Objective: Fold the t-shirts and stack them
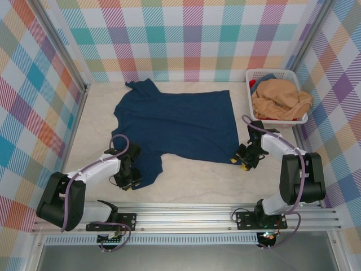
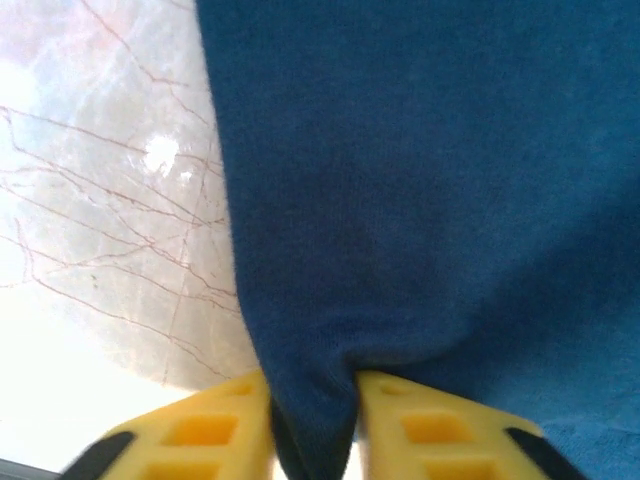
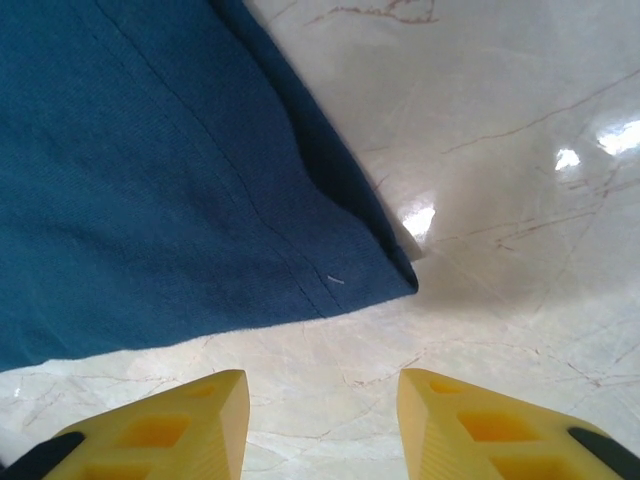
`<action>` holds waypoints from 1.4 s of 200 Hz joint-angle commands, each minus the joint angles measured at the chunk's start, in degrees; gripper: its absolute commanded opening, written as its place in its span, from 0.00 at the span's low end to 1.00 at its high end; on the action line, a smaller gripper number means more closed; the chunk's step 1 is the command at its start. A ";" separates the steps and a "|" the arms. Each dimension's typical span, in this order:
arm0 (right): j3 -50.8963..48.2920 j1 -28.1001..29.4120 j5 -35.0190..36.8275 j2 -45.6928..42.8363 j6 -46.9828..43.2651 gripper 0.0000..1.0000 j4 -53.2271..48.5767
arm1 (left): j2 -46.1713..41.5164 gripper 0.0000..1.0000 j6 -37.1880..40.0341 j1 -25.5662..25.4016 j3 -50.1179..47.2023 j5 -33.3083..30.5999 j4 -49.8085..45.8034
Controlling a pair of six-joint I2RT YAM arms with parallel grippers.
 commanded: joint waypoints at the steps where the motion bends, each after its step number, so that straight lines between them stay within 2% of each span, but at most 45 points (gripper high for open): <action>1: 0.63 -0.29 -0.66 1.19 -0.77 0.39 1.69 | -0.97 0.15 0.59 -1.14 -0.06 -0.35 4.76; 23: 0.28 -0.30 1.02 1.23 -0.50 0.38 3.52 | -4.48 0.00 -0.77 -1.18 1.74 0.06 2.24; 59: 0.71 -0.97 5.77 1.26 -0.33 0.40 4.03 | -8.13 0.00 -2.99 -1.18 3.42 3.89 0.13; 83: 0.44 -1.95 8.16 1.80 0.54 0.40 2.22 | -9.65 0.00 -4.07 -1.18 4.36 4.09 -1.19; 130: -0.51 -2.06 3.55 4.72 2.62 0.31 6.80 | -13.86 0.00 -6.09 -1.18 5.01 1.50 -4.36; 177: -3.08 -1.93 4.10 0.75 4.61 0.35 5.37 | -15.45 0.00 -7.11 -1.18 4.93 1.78 -5.23; 213: -3.62 -1.83 3.32 3.58 5.86 0.24 8.13 | -15.51 0.00 -7.12 -1.18 5.26 1.69 -5.39; 257: -0.10 -1.16 4.22 3.59 5.84 0.00 8.85 | -19.49 0.00 -7.27 -1.18 7.09 -1.22 -9.16; 280: 2.33 0.72 5.45 0.91 4.71 0.00 5.41 | -22.99 0.00 -8.81 -1.27 8.25 -1.22 -11.39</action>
